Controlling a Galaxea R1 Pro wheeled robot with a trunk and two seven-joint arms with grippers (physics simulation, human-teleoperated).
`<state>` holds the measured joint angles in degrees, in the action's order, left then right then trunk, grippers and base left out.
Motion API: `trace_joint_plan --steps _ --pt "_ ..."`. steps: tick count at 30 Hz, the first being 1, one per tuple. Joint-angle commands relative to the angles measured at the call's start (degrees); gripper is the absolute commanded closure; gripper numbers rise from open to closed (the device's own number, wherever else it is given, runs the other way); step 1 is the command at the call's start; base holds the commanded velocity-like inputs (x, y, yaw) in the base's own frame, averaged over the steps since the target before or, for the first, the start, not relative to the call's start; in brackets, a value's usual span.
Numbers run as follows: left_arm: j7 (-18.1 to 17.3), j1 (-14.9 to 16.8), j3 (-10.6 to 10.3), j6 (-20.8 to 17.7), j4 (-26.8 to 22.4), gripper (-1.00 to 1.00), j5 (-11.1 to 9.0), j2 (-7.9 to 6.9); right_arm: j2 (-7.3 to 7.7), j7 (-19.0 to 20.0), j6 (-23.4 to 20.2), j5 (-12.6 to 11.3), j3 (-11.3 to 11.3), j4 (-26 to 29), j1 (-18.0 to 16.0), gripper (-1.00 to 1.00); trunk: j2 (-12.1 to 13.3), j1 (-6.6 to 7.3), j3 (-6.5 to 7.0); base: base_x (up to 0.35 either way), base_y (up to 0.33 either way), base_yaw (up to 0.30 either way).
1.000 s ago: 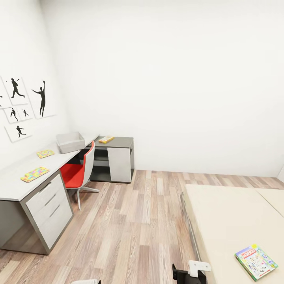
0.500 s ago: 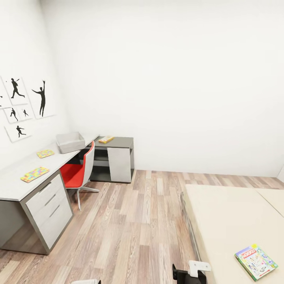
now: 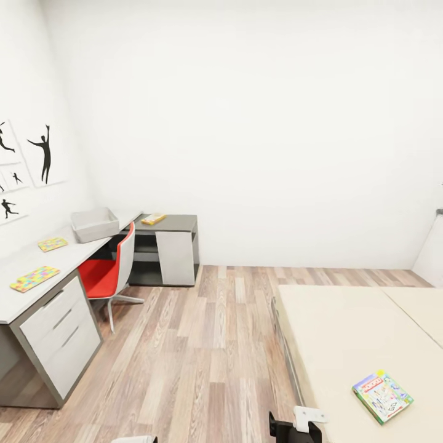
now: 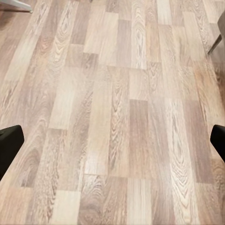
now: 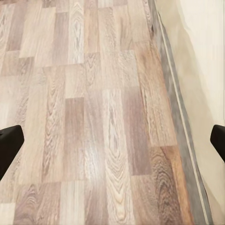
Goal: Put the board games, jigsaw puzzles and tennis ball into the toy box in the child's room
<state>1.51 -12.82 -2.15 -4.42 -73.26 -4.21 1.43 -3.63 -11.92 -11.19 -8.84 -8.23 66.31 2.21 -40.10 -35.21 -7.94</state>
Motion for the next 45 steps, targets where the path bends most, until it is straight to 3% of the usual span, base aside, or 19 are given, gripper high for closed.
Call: trace_joint_plan --steps 1,45 --pt "0.2 0.0 -0.1 -0.3 -0.1 -1.00 -0.4 -0.01 0.02 -0.4 -0.2 -0.5 -0.1 0.1 0.0 -1.00 -0.1 -0.02 -0.07 0.000 0.000 -0.049" --pt "0.2 0.0 -0.2 -0.3 0.0 -1.00 -0.4 0.02 0.02 -0.4 -0.2 -0.5 -0.1 0.1 0.0 -1.00 -0.1 -0.02 -0.07 0.000 -0.046 -0.013"
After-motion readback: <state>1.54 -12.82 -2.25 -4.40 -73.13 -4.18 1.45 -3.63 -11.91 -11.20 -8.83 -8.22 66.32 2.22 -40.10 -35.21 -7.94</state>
